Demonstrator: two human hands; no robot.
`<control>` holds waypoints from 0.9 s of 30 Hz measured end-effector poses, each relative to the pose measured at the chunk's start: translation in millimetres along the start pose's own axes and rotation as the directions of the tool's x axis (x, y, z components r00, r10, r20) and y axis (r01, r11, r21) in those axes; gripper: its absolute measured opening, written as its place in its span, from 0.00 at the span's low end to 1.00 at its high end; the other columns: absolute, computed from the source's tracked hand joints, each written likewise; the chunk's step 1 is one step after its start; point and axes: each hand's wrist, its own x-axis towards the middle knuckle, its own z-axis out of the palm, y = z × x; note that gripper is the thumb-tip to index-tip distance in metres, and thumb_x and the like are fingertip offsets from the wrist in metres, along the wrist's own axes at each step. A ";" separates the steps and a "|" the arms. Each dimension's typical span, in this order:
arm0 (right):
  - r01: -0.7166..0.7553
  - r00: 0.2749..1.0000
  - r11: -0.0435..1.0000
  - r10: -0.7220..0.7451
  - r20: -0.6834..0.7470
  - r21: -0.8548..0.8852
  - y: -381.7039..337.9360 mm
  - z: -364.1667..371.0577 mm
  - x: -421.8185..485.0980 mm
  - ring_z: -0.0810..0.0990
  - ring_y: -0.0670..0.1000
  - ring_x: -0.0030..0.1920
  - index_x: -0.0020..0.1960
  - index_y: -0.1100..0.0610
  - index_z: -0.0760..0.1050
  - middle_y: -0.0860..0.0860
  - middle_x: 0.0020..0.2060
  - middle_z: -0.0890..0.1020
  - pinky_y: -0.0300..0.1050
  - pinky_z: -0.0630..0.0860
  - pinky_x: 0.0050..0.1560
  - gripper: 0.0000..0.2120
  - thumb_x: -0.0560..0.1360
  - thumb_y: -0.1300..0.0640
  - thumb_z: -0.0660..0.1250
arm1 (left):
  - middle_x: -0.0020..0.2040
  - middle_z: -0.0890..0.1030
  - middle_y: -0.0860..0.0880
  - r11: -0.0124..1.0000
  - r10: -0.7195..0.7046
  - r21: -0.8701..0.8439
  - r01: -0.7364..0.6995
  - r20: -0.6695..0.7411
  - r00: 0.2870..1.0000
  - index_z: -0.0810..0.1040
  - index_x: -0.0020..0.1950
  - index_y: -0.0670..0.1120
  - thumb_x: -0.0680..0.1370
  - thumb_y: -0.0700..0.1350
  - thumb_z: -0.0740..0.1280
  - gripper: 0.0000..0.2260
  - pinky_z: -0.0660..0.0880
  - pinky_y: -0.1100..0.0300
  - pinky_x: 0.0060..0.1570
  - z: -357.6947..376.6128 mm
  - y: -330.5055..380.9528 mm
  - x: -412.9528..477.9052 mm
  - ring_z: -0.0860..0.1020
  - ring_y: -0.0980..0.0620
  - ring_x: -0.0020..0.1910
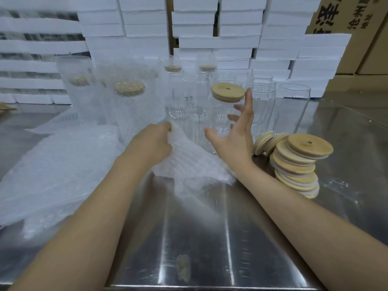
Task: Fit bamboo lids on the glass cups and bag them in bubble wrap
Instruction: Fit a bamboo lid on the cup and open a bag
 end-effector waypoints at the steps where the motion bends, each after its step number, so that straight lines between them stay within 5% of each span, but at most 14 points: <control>1: -0.001 1.000 1.000 0.001 -0.004 0.005 -0.5 0.8 -0.9 0.73 0.45 0.58 0.74 0.38 0.38 0.44 0.62 0.63 0.49 0.75 0.53 0.54 0.66 0.52 0.76 | 0.54 0.76 0.41 0.997 0.055 0.053 -0.050 -0.084 0.995 0.72 0.63 0.43 0.72 0.32 0.62 0.20 0.72 0.49 0.52 0.0 1.5 1.1 0.75 0.39 0.55; 3: -0.008 1.000 1.000 0.009 -0.005 0.012 -1.7 2.1 -2.2 0.73 0.44 0.57 0.75 0.37 0.38 0.44 0.63 0.64 0.48 0.74 0.52 0.54 0.65 0.50 0.75 | 0.59 0.74 0.40 0.976 0.212 0.129 -0.176 -0.367 0.906 0.70 0.70 0.41 0.70 0.27 0.61 0.29 0.70 0.46 0.56 -3.5 10.6 0.6 0.72 0.38 0.58; 5: 0.001 1.000 1.000 -0.001 -0.003 0.009 -2.4 2.9 -3.2 0.73 0.44 0.57 0.75 0.36 0.37 0.45 0.64 0.64 0.46 0.74 0.51 0.54 0.65 0.49 0.75 | 0.52 0.77 0.44 0.946 0.295 0.048 -0.320 -0.531 0.794 0.78 0.58 0.41 0.70 0.31 0.63 0.18 0.71 0.50 0.50 -5.4 24.7 -5.0 0.75 0.41 0.52; 7: 0.023 1.000 1.000 -0.023 0.000 0.000 -2.0 2.2 -3.6 0.73 0.44 0.58 0.73 0.34 0.36 0.46 0.65 0.64 0.43 0.73 0.49 0.54 0.65 0.47 0.74 | 0.41 0.77 0.52 0.934 0.234 -0.166 -0.317 -0.387 0.892 0.77 0.43 0.48 0.73 0.51 0.62 0.08 0.71 0.54 0.41 -3.2 38.2 -11.1 0.77 0.49 0.43; 9: 0.032 0.999 0.999 -0.032 -0.003 -0.005 -1.7 1.0 -3.0 0.73 0.45 0.60 0.73 0.33 0.37 0.46 0.66 0.65 0.43 0.71 0.49 0.54 0.64 0.49 0.73 | 0.37 0.77 0.55 0.990 0.093 -0.107 -0.094 -0.015 0.996 0.73 0.39 0.51 0.69 0.73 0.56 0.25 0.68 0.56 0.36 5.3 42.2 -14.1 0.76 0.54 0.38; 11: 0.042 0.999 0.999 -0.043 -0.011 -0.019 -1.3 0.8 -2.5 0.73 0.45 0.60 0.73 0.34 0.37 0.47 0.67 0.65 0.45 0.72 0.49 0.54 0.64 0.51 0.73 | 0.41 0.76 0.56 0.999 -0.001 0.037 -0.007 0.213 0.977 0.73 0.43 0.53 0.63 0.79 0.56 0.31 0.67 0.57 0.35 9.0 35.9 -14.6 0.75 0.56 0.39; 14: 0.058 0.998 0.998 -0.057 -0.037 0.007 -0.9 -0.3 -2.1 0.73 0.45 0.59 0.75 0.39 0.39 0.47 0.68 0.64 0.45 0.72 0.50 0.53 0.65 0.51 0.74 | 0.46 0.76 0.54 0.999 -0.021 -0.039 0.036 0.344 0.939 0.72 0.48 0.52 0.68 0.63 0.71 0.19 0.70 0.60 0.38 9.0 22.6 -11.5 0.75 0.57 0.42; 17: 0.087 0.995 0.995 -0.085 -0.059 0.039 -1.7 -1.4 -1.2 0.75 0.46 0.57 0.74 0.42 0.40 0.47 0.72 0.58 0.43 0.74 0.48 0.52 0.67 0.53 0.76 | 0.41 0.76 0.54 0.960 0.086 -0.276 -0.052 0.112 0.990 0.74 0.45 0.49 0.72 0.44 0.71 0.06 0.69 0.68 0.35 7.9 26.4 -4.8 0.74 0.57 0.37; 18: 0.091 0.993 0.994 -0.086 -0.083 0.061 -3.0 -1.9 -0.6 0.76 0.47 0.56 0.74 0.44 0.41 0.47 0.74 0.56 0.41 0.75 0.49 0.51 0.68 0.53 0.76 | 0.38 0.76 0.54 0.891 0.071 -0.449 -0.068 -0.010 0.997 0.75 0.44 0.49 0.74 0.41 0.70 0.05 0.69 0.68 0.34 5.4 30.9 -4.1 0.74 0.57 0.35; 20: 0.099 0.986 0.988 -0.082 -0.144 0.119 -6.3 -3.7 1.2 0.76 0.47 0.57 0.74 0.45 0.42 0.49 0.76 0.55 0.38 0.75 0.53 0.49 0.68 0.55 0.76 | 0.36 0.76 0.52 0.582 -0.062 -0.807 -0.099 -0.166 0.984 0.75 0.42 0.49 0.76 0.36 0.67 0.08 0.69 0.68 0.31 -4.9 37.6 -3.5 0.73 0.59 0.31; 22: 0.119 0.976 0.980 -0.087 -0.198 0.157 -9.7 -5.8 2.8 0.75 0.48 0.59 0.74 0.44 0.43 0.47 0.75 0.54 0.41 0.75 0.59 0.48 0.69 0.56 0.75 | 0.34 0.76 0.52 0.270 -0.178 -0.957 -0.109 -0.161 0.971 0.76 0.43 0.48 0.76 0.33 0.65 0.09 0.68 0.69 0.29 -14.1 36.3 -1.7 0.73 0.60 0.29; 23: 0.132 0.973 0.977 -0.095 -0.209 0.170 -11.3 -6.4 3.1 0.75 0.49 0.60 0.74 0.45 0.43 0.44 0.73 0.54 0.44 0.74 0.62 0.48 0.68 0.56 0.74 | 0.34 0.76 0.53 0.237 -0.219 -0.967 -0.094 -0.148 0.965 0.76 0.43 0.47 0.76 0.33 0.64 0.09 0.68 0.68 0.29 -15.4 33.4 -1.0 0.73 0.60 0.28; 25: 0.148 0.971 0.970 -0.105 -0.216 0.193 -12.3 -6.4 3.4 0.74 0.50 0.62 0.74 0.45 0.42 0.39 0.71 0.52 0.49 0.73 0.65 0.49 0.68 0.56 0.74 | 0.39 0.78 0.51 0.520 -0.252 -0.854 -0.025 -0.181 0.951 0.77 0.46 0.46 0.74 0.31 0.64 0.10 0.71 0.65 0.34 -12.0 24.3 -0.3 0.76 0.58 0.33; 27: 0.148 0.972 0.971 -0.109 -0.208 0.185 -10.3 -5.1 3.5 0.74 0.50 0.62 0.74 0.45 0.39 0.40 0.72 0.51 0.41 0.71 0.64 0.51 0.68 0.54 0.74 | 0.52 0.78 0.46 0.895 -0.172 -0.445 0.022 -0.298 0.939 0.79 0.56 0.43 0.71 0.29 0.63 0.17 0.71 0.61 0.50 -2.6 16.9 -3.7 0.77 0.50 0.51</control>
